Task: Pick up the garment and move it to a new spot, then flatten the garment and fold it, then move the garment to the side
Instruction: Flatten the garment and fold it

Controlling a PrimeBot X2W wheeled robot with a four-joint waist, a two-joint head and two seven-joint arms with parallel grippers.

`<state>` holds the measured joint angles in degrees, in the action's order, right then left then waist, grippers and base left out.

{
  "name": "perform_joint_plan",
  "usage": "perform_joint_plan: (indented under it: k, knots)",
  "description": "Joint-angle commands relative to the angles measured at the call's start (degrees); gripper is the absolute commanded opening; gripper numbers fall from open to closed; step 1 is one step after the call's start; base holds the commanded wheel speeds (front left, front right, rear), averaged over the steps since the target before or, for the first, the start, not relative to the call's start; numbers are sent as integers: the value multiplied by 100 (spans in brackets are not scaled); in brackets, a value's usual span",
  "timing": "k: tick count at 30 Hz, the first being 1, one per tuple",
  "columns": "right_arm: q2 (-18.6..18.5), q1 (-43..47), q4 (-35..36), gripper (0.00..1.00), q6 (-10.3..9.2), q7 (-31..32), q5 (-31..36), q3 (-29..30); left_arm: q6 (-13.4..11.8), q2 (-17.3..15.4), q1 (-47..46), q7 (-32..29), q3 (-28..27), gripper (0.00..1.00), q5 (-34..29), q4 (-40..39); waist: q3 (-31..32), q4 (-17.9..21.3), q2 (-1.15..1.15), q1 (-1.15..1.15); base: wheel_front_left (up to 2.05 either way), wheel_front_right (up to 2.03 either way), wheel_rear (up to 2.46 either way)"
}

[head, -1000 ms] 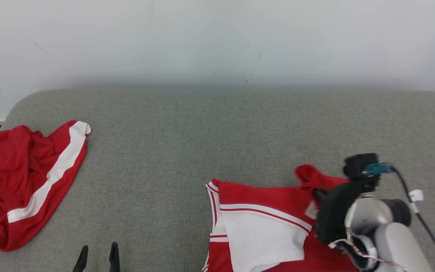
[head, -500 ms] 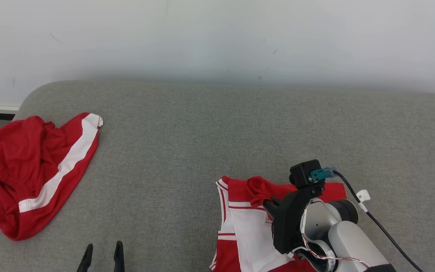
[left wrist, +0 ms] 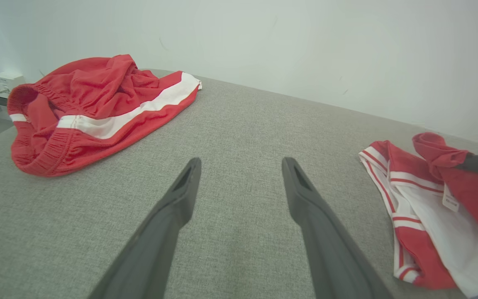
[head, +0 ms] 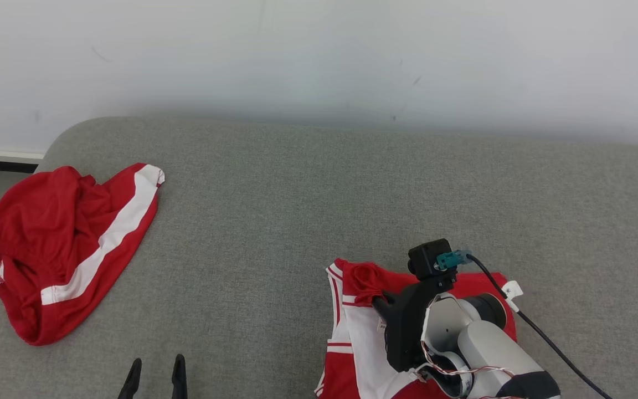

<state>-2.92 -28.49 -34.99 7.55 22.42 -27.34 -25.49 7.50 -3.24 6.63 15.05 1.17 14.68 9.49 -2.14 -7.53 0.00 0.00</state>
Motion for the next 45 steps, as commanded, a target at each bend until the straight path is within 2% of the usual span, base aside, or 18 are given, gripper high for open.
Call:
perform_joint_plan:
  k: [1, 2, 10, 13, 15, 18, 22, 23, 24, 25, 26, 27, 30, 34, 45]
  knots:
    - [4, -78, -66, 73, -13, -93, -23, -10, -5, 16, -10, 18, -9, 100, 15, 7, 5, 6, 0, 0, 0, 0, 0]
    - [1, -110, -131, 100, -13, -187, -56, 11, -5, 19, -3, 18, -12, 100, 21, 9, 9, 12, 0, 0, 0, 0, 0]
    - [3, -283, -220, 100, -13, -1108, -1021, 129, -5, 26, 123, 18, 4, 100, 25, -17, 135, 128, 0, 0, 0, 0, 0]
    - [2, -332, -294, 100, -14, -1494, -1135, 267, -5, 26, 183, 18, -8, 100, 8, -36, 203, 186, 0, 0, 0, 0, 0]
    - [2, -366, -415, 100, -14, -1708, -889, 437, -5, 27, 187, 18, -14, 100, 0, -66, 232, 226, 0, 0, 0, 0, 0]
    - [2, -266, -617, 100, -14, -1966, -180, 857, -5, 29, 270, 18, -14, 100, -10, -99, 270, 281, 0, 0, 0, 0, 0]
    - [-3, 170, -611, 100, -14, -2057, 601, 1540, -5, 30, 302, 18, -15, 100, -22, -125, 314, 314, 0, 0, 0, 0, 0]
    - [-23, 287, -554, 91, -14, -2058, 770, 1709, -5, 30, 288, 18, -17, 100, -20, -126, 319, 321, 0, 0, 0, 0, 0]
    - [-48, 425, -496, 74, -14, -2041, 984, 1857, -5, 31, 291, 18, -21, 100, -14, -123, 321, 329, 0, 0, 0, 0, 0]
    - [-57, 569, -439, 46, -14, -2014, 1167, 2013, -5, 31, 296, 18, -21, 100, -8, -121, 320, 338, 0, 0, 0, 0, 0]
    - [-54, 716, -369, 6, -14, -1982, 1359, 2118, -5, 30, 304, 18, -15, 100, -1, -121, 318, 344, 0, 0, 0, 0, 0]
    - [-44, 859, -302, 0, -14, -1930, 1508, 2228, -5, 32, 311, 18, -10, 100, 4, -118, 315, 349, 0, 0, 0, 0, 0]
    - [-20, 1218, -40, 0, -14, -1743, 1793, 2414, -5, 31, 316, 18, -2, 100, 18, -116, 304, 361, 0, 0, 0, 0, 0]
    - [3, 1489, 198, 0, -14, -1551, 1868, 2339, -5, 31, 271, 18, 5, 100, 25, -96, 280, 360, 0, 0, 0, 0, 0]
    - [1, 1932, 913, 0, -14, -1158, 1153, 1117, -5, 10, 157, 18, 17, 100, 11, -76, 200, 254, 0, 0, 0, 0, 0]
